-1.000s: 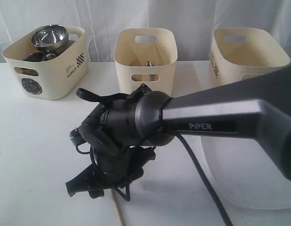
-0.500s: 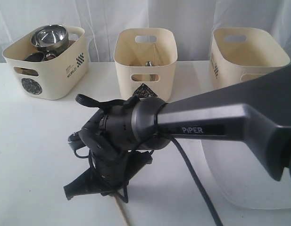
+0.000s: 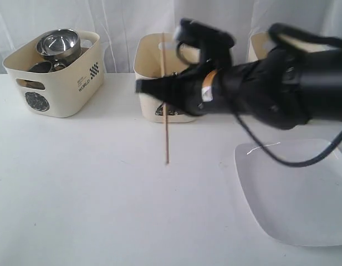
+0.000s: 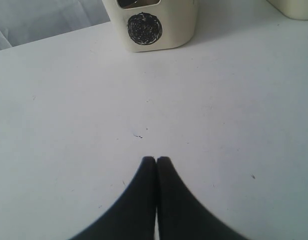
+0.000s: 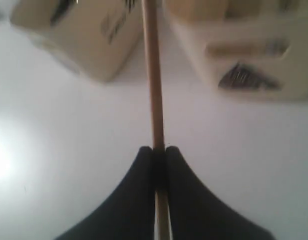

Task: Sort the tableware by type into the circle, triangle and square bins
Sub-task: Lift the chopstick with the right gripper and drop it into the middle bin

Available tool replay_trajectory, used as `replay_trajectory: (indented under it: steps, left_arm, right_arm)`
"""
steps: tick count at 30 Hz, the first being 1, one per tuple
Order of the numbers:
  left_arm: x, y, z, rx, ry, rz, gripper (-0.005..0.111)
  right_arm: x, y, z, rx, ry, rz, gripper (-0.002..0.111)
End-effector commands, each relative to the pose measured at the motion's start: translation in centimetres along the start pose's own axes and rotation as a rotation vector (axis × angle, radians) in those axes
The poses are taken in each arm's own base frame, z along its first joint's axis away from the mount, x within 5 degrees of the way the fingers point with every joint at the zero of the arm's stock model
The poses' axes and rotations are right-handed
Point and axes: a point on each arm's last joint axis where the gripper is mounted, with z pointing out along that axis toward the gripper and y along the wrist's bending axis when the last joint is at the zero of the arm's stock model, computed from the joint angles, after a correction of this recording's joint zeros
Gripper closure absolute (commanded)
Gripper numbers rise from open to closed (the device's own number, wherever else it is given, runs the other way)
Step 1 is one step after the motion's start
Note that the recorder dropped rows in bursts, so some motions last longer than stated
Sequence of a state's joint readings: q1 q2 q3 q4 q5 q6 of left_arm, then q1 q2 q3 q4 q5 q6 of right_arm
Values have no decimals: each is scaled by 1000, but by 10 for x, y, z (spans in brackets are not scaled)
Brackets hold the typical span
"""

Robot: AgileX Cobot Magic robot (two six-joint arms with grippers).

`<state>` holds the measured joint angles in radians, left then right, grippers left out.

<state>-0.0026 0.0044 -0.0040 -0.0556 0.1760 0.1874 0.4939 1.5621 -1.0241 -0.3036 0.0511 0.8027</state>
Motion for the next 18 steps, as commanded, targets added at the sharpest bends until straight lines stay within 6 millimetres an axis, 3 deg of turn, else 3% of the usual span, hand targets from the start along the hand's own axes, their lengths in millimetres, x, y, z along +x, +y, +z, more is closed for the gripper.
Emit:
replay_trajectory:
  steps: [1,6,12,18]
  left_arm:
    - [1,0,0,-2,-5,-10,107]
    - [1,0,0,-2,-5,-10,107]
    - [1,0,0,-2,-5,-10,107]
    - [1,0,0,-2,-5,-10,107]
  right_arm:
    - [-53,-35,-20,-40,-283,25,108]
    - [-86,-64,-3,10,-369,72,108]
    - [-115,-69,42,1,-410,67,108]
    - [-130,-84,117,43,-392,22,108]
